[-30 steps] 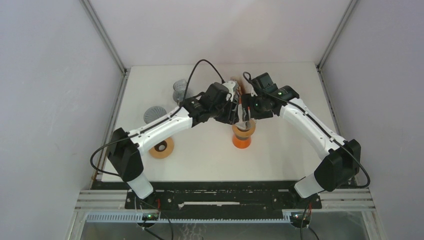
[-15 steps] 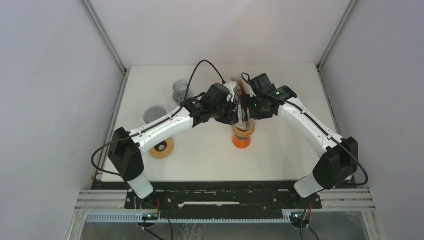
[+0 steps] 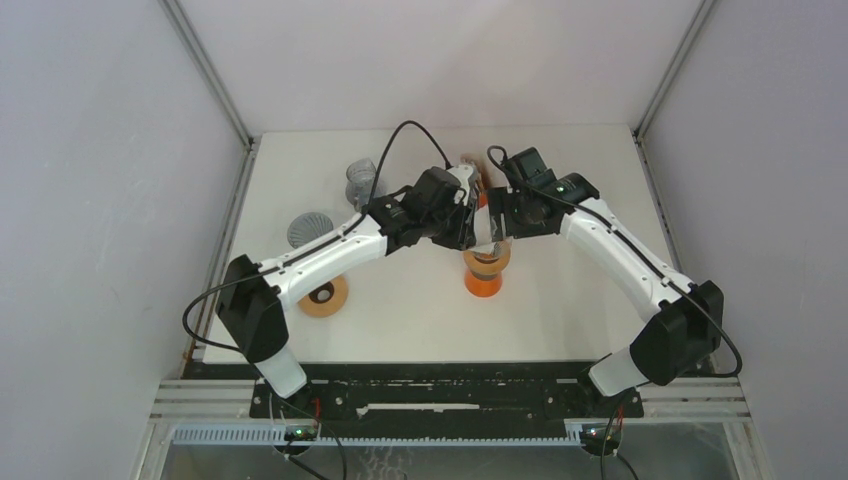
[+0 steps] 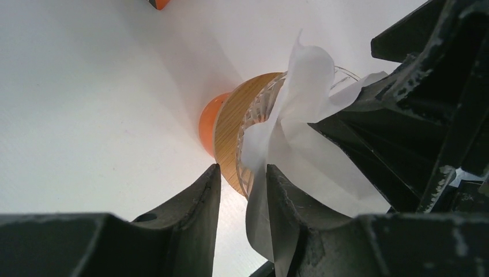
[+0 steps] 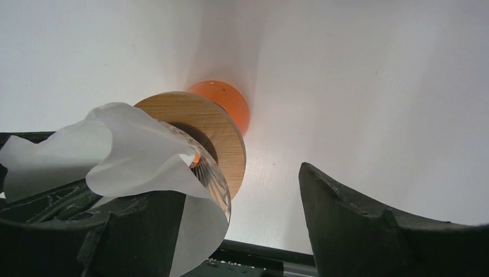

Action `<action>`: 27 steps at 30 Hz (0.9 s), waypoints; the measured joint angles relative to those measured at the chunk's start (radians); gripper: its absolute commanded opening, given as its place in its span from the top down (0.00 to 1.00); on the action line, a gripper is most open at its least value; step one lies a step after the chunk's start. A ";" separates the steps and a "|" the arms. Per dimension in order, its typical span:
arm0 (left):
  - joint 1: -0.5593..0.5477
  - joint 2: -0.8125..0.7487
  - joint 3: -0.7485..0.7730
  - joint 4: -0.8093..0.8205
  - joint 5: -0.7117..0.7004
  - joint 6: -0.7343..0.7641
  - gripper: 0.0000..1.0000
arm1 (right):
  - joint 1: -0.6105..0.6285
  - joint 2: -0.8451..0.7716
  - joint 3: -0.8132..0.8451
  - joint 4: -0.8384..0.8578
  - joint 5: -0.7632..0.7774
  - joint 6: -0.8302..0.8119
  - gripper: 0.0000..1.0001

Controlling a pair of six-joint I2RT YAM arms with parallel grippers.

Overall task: Place the coffee filter in the dripper
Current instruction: Place the coffee filter in the coffee dripper.

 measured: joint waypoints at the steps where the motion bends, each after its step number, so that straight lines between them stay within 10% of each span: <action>1: -0.001 0.000 0.000 0.000 -0.002 0.000 0.62 | 0.002 0.000 -0.001 0.000 0.005 0.001 0.22; 27: -0.030 0.001 0.067 -0.061 -0.069 0.001 0.66 | -0.011 -0.097 -0.035 0.030 -0.080 0.003 0.20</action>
